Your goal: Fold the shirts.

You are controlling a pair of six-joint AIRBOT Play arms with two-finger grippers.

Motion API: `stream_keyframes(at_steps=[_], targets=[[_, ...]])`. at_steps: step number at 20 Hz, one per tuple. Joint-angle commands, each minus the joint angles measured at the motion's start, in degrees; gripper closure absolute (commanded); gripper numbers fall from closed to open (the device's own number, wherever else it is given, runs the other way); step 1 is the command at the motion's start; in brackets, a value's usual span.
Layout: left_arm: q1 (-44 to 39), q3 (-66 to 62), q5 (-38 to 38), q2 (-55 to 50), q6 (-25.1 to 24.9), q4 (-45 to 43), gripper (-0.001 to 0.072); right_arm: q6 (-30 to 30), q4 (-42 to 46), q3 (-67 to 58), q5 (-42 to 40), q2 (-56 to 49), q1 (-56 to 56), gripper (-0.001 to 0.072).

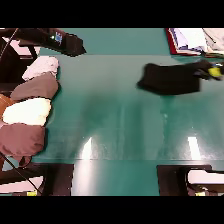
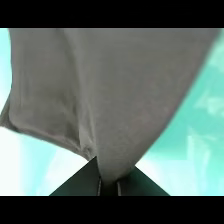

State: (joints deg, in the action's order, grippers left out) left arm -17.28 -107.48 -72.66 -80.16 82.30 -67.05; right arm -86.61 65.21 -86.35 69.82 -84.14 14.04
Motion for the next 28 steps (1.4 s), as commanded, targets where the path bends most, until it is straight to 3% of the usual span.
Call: stream_keyframes(at_steps=[1,6,12,14,16,17,19,21,26,27,28], targets=[[-1.18,0.0,1.77,-0.02,-0.22,-0.07,0.0685,-4.07,4.04,9.2,-3.17,8.37,13.25,0.0697],[-1.18,0.0,1.68,-0.02,-0.22,-0.07,0.0685,-7.13,4.02,22.67,-4.79,17.27,22.4,0.0698],[-1.18,0.0,1.46,-0.02,-0.24,-0.07,0.0685,-7.3,3.82,35.95,-2.12,23.5,13.75,0.0681],[-1.18,0.0,0.83,-0.02,-0.24,-0.07,0.0684,-7.3,4.0,37.53,-2.21,24.85,11.17,0.0502],[-1.18,0.0,0.09,-0.02,-0.26,-0.09,0.0684,-7.21,5.14,36.35,-0.04,25.68,11.52,0.0226],[-1.18,0.0,-0.33,-0.02,-0.26,-0.09,0.0684,-7.21,7.58,34.6,2.49,25.92,12.24,0.0172],[-1.18,0.0,-0.72,-0.02,-0.28,-0.11,0.0684,-7.21,12.68,30.23,8.57,26.38,14.67,0.0172],[-1.18,0.0,0.04,-0.02,-0.24,-0.09,0.0684,-7.21,11.54,25.97,11.58,27.04,17.09,0.0171],[-1.18,0.0,-0.17,0.0,-0.22,0.04,0.0684,-5.88,0.22,23.52,4.44,32.85,12.07,0.0183],[-1.18,0.0,-0.15,-0.02,-0.22,0.17,0.0684,-5.88,-0.15,23.52,3.54,33.68,9.7,0.0229],[-1.18,0.0,-0.15,-0.02,-0.22,0.17,0.0684,-5.88,-0.15,23.52,2.78,34.38,6.82,0.0322]])
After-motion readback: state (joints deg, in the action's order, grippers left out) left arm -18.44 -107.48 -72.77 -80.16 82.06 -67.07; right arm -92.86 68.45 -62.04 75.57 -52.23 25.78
